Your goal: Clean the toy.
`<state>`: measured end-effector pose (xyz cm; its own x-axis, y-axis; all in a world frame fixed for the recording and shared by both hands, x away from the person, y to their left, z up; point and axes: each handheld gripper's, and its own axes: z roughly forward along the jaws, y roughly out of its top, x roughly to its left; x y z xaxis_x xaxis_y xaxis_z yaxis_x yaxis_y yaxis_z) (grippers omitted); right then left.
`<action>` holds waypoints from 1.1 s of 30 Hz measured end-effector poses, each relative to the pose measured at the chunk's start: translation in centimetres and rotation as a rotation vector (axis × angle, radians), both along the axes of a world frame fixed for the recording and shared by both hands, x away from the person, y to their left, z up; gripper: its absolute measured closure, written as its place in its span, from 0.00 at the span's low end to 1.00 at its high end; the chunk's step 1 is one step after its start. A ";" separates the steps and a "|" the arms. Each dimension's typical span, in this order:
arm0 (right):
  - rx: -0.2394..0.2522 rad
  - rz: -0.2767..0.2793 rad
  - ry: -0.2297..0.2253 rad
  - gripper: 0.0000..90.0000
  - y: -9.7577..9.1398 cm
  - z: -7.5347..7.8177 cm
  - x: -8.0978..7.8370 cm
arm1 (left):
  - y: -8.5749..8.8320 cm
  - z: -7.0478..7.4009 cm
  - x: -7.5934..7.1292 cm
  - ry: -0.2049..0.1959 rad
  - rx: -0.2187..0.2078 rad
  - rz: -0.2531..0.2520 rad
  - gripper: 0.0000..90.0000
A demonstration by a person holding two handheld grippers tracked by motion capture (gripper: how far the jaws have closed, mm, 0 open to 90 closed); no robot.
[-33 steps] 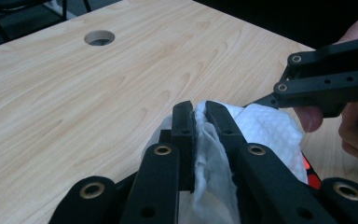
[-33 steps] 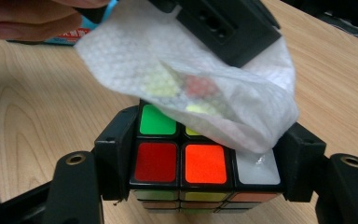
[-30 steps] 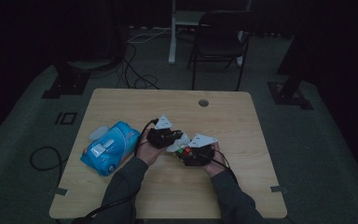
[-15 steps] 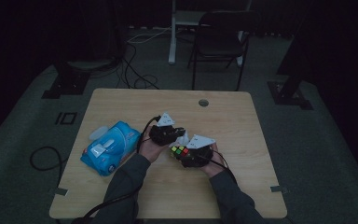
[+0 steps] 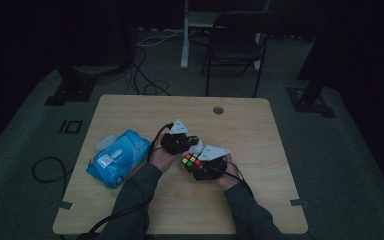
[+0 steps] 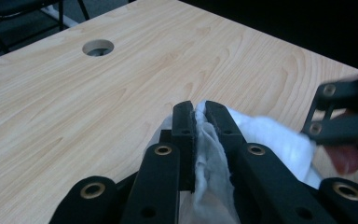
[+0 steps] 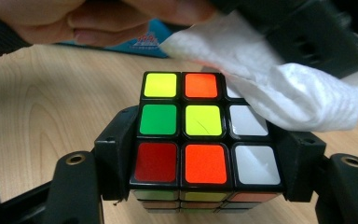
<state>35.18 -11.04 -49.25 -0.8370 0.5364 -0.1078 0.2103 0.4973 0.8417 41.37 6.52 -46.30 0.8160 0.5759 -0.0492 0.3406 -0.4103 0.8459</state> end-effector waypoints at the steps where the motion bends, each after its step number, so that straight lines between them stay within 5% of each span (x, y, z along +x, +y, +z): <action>1: 0.005 -0.004 -0.003 0.38 -0.1 0.1 0.0 | 0.0 -0.1 0.0 0.003 0.001 -0.001 0.94; 12: 0.002 -0.007 -0.015 0.38 -0.5 0.4 0.0 | 0.2 -0.7 0.3 0.028 0.011 -0.016 0.94; 21: -0.015 0.006 -0.020 0.38 -0.2 0.2 -0.1 | 0.9 -1.2 0.6 0.078 -0.023 -0.048 0.94; 33: -0.010 0.017 -0.026 0.38 -0.3 0.3 -0.2 | 1.2 -1.4 0.7 0.088 -0.022 -0.059 0.94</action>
